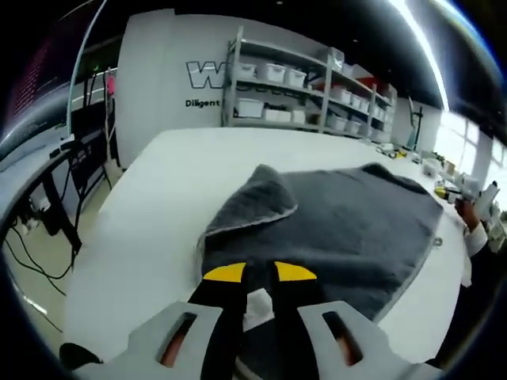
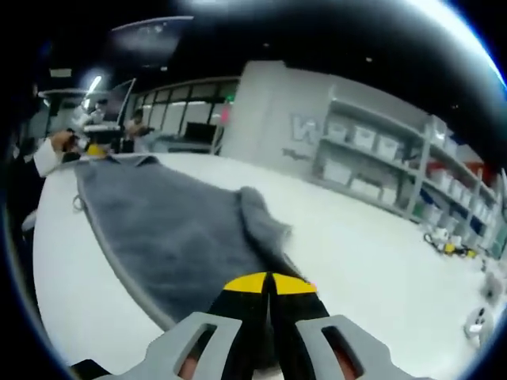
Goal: Open the folded towel by lifting each exposed corner and separating the folded layers until the towel lies flat within the target outline without major curled edges
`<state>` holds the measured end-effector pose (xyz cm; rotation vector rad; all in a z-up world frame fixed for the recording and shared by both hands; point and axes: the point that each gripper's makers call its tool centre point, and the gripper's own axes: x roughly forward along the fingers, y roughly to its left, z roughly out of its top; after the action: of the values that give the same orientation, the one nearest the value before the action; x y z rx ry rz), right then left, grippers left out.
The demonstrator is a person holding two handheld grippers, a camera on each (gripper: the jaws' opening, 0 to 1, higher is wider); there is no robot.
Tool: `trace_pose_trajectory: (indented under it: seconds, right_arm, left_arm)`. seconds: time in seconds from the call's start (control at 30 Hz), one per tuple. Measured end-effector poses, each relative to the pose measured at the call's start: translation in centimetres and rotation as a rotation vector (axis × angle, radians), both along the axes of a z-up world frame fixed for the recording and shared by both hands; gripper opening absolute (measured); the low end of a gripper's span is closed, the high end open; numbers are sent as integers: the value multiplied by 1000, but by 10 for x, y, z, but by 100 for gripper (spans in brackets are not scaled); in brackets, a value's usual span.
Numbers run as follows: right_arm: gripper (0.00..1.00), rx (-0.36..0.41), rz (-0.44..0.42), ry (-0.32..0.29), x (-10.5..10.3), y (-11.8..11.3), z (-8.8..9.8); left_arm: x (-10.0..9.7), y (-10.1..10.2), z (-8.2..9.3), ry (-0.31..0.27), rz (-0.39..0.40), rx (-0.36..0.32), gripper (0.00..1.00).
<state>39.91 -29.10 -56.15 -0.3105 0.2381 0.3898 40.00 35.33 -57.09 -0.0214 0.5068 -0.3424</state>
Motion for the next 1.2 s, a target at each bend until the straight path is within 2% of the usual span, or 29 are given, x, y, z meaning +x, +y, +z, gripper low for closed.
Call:
trace_pose_trajectory:
  seconds: [0.17, 0.27, 0.3, 0.33, 0.37, 0.4, 0.43, 0.47, 0.53, 0.67, 0.7, 0.9, 0.97, 1.2]
  right_arm:
    - [0, 14, 6, 35, -2, 2, -5]
    - [0, 27, -23, 71, -5, -2, -10]
    - [0, 78, -55, 84, -6, -4, -10]
    - [0, 92, -51, 94, -7, -3, -10]
    - [0, 142, -35, 155, -14, 1, -15]
    - [0, 181, -40, 167, -15, 0, -14]
    - [0, 177, -41, 154, -14, -2, -12]
    - [0, 174, -42, 167, -16, -2, -15]
    - [0, 109, -73, 163, -16, -10, -20]
    - [0, 59, -89, 191, -19, -10, -29]
    - [0, 23, -95, 195, -20, -11, -32]
    - [0, -72, -93, 191, -22, -8, -40]
    - [0, -81, -92, 193, -22, -9, -40]
    - [0, -54, -86, 199, -28, -10, -41]
  left_arm:
    - [-9, -7, -3, 17, -37, -27, 3]
    - [-15, -8, -8, 37, -38, -30, 1]
    - [-17, -6, -11, 50, -32, -25, 1]
    - [-18, -5, -12, 54, -30, -23, 1]
    - [-20, -2, -15, 69, -19, -17, 1]
    - [-25, -2, -17, 78, -14, -7, 1]
    - [-26, -1, -18, 79, -11, -4, 1]
    - [-31, -1, -18, 83, -8, -4, 1]
    - [-37, -4, -18, 87, -13, -7, 1]
    - [-52, -9, -22, 112, -33, -8, 1]
    - [-55, -8, -24, 116, -35, -7, 1]
    - [-61, -5, -30, 148, -7, 2, 1]
    - [-63, -5, -30, 151, -4, 28, 1]
    - [-65, -4, -31, 161, 14, 46, 0]
